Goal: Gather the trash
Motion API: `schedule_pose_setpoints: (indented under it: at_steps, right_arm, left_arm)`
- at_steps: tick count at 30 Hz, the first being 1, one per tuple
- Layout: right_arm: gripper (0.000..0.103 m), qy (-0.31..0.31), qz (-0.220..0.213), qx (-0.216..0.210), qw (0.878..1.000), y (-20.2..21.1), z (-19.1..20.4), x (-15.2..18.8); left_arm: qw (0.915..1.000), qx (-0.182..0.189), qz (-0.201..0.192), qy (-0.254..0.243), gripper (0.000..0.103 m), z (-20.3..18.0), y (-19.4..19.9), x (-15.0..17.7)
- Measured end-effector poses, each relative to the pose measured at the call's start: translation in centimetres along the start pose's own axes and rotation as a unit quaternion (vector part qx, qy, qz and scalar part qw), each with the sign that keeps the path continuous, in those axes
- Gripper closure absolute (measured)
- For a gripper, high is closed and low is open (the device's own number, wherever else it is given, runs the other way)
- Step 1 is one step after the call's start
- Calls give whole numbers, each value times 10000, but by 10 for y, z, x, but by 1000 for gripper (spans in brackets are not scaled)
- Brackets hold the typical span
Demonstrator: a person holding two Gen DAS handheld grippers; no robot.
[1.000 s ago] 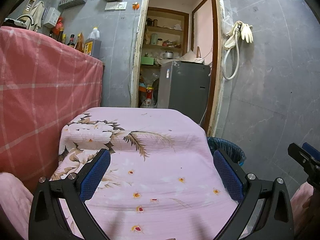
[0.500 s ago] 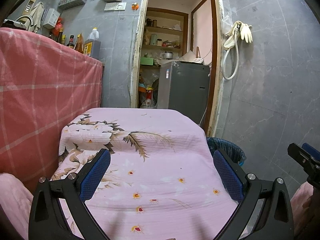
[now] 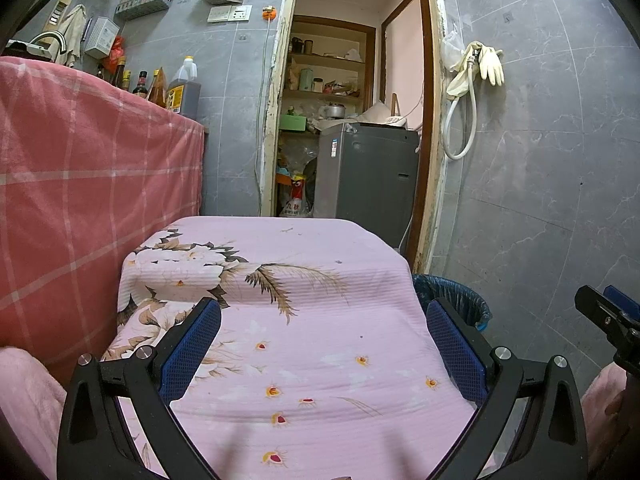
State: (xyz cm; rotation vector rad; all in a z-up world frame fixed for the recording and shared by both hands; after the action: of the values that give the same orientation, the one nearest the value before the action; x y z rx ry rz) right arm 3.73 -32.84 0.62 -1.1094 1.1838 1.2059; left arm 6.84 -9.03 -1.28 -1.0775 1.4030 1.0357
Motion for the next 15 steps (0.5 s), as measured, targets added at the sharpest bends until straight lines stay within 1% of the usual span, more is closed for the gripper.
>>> schedule_pose_setpoints:
  at_steps: [15]
  right_arm:
    - [0,-9,0,5,10000,0,1,0]
  left_arm:
    - [10000,-4,-20,-4,2,4,-1,-1]
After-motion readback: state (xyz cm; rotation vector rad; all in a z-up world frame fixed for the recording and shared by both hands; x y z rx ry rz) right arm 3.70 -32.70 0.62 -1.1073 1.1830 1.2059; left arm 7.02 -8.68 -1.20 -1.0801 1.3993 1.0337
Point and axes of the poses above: each gripper's, at about its wrist camera, not at the fingertips, and y roughly against the way its jaws point, z to its left, x to its underside, the point moved 6 cm from there along -y, roughly the way its jaws point, and after that the axes turned 14 degrees about -z, right-handed, at the moved point
